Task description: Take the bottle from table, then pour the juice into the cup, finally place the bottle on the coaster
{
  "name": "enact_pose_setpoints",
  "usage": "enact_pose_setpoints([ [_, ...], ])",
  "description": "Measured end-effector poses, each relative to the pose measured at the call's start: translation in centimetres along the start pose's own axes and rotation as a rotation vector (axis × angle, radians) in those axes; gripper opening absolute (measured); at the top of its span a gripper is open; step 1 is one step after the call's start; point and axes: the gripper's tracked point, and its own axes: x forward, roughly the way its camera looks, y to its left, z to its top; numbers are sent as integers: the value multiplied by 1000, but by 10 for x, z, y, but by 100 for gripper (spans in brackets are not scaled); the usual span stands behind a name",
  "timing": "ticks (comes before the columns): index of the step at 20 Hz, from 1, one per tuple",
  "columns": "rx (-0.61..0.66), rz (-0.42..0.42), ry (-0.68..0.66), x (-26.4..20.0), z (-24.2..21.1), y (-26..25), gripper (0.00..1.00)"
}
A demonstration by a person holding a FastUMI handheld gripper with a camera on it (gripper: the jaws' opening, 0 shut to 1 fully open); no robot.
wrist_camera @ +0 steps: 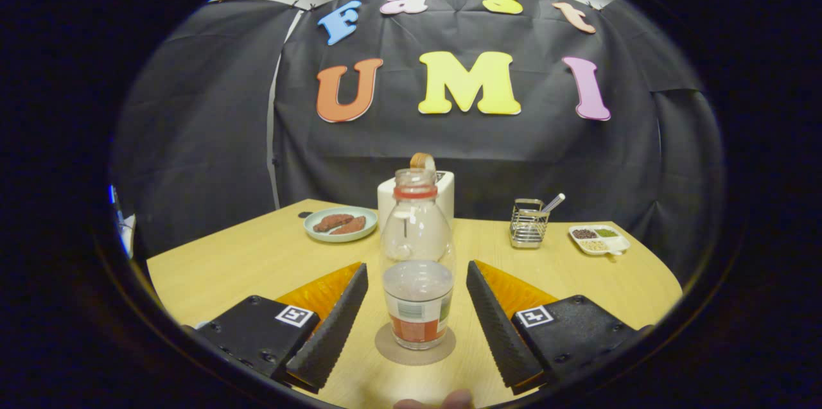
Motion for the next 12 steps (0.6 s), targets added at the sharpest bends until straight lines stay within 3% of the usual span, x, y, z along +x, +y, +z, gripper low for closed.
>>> enact_pose_setpoints([
  [5, 7, -69, -87, -57, 60, -13, 99],
  [12, -43, -247, -188, -173, 132, -51, 99],
])
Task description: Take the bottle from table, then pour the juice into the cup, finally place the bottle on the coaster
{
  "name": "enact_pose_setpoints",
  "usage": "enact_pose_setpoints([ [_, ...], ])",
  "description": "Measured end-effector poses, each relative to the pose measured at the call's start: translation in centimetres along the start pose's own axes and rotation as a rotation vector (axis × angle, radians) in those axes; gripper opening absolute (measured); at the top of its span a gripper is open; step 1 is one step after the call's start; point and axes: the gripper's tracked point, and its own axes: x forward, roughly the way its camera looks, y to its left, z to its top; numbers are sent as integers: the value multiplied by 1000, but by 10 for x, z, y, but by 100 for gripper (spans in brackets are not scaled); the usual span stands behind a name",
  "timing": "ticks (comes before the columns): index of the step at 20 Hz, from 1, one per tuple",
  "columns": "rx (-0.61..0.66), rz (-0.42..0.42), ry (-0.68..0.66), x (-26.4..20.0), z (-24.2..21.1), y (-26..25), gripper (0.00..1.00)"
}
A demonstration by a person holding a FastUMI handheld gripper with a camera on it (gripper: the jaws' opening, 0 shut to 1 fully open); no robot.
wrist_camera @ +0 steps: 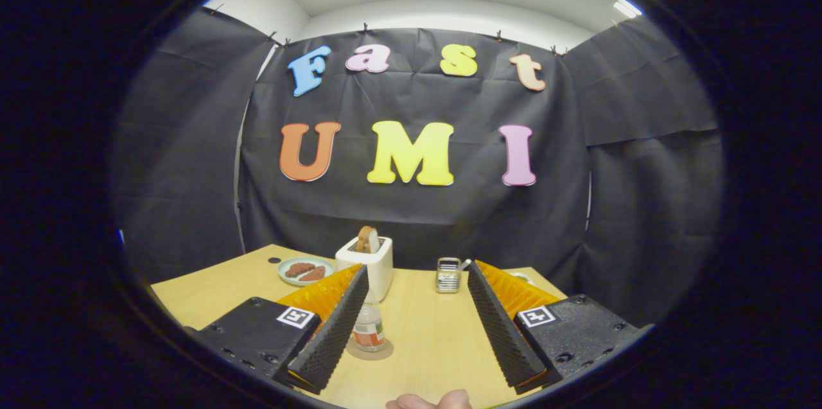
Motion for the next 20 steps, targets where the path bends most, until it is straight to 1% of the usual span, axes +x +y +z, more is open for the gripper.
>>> enact_pose_setpoints([
  [2, -19, -17, -20, -29, 16, -8, 99],
  [4, -1, -4, -32, -52, 27, -7, 99],
  [8, 12, -11, -48, -98, 33, -21, 99],
  [11, 9, -54, -63, -123, 30, -37, 99],
  [15, 12, -95, -81, -147, 25, -46, 99],
  [17, -6, -112, -78, -151, 18, -50, 99],
  [20, 12, -113, -71, -154, 16, -51, 100],
])
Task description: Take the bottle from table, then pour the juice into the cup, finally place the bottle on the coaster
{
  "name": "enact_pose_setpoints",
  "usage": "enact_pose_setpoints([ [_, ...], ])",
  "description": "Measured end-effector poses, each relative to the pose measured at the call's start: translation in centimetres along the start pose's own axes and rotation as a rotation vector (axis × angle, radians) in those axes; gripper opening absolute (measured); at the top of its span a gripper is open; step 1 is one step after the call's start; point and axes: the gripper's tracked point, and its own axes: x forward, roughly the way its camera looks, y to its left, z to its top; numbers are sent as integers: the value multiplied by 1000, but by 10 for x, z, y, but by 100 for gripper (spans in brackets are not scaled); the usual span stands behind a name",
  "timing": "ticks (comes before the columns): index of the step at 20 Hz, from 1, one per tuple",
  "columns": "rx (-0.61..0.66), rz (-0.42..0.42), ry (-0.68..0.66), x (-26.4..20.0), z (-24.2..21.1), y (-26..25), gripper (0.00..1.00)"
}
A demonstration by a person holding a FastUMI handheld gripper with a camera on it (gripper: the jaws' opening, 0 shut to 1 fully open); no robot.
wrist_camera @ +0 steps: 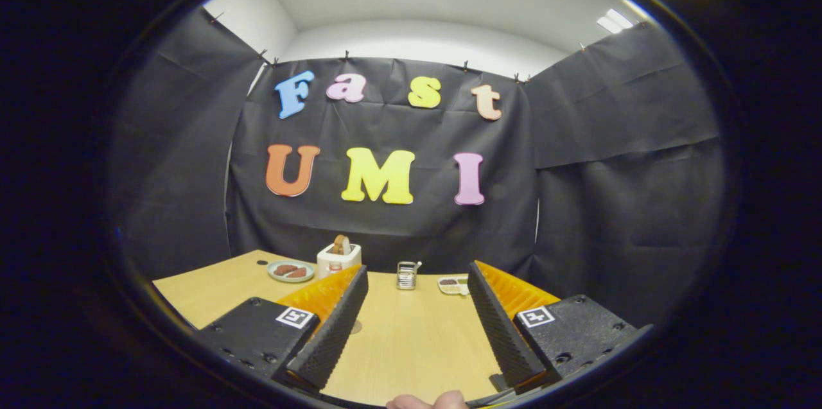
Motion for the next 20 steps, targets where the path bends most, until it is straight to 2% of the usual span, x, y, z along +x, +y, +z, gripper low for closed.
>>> enact_pose_setpoints([
  [20, -26, -14, -23, 14, 7, 12, 99],
])
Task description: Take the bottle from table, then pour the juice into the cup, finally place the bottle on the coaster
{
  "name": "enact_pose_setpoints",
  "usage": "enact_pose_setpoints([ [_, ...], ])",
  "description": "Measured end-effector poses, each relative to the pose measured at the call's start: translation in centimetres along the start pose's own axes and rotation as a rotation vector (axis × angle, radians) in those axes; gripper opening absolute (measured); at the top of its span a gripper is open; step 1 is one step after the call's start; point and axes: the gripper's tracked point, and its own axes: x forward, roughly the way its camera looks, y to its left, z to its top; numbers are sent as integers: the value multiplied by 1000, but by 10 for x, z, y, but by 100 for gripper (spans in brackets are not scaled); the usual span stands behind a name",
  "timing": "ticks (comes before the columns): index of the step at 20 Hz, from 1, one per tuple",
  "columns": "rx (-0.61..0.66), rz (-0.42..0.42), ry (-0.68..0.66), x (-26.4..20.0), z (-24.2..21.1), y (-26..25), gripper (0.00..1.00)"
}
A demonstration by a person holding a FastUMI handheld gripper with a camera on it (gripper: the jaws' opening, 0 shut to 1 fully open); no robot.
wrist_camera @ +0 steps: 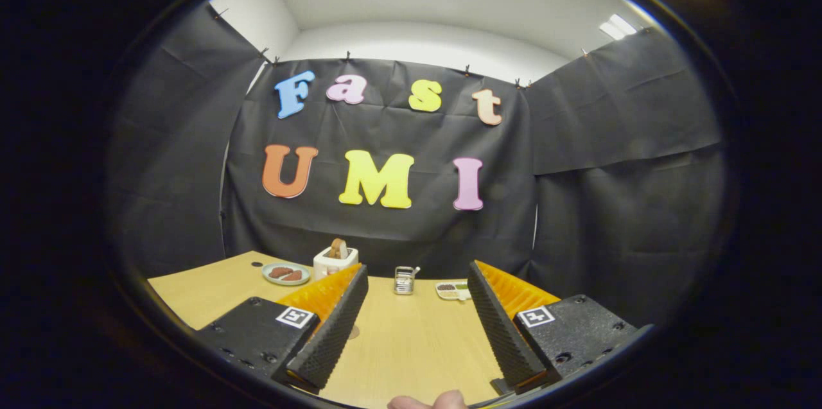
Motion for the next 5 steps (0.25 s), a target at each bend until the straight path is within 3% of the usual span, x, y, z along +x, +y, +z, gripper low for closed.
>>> enact_pose_setpoints([
  [5, -7, -2, -9, 0, 2, 3, 100],
])
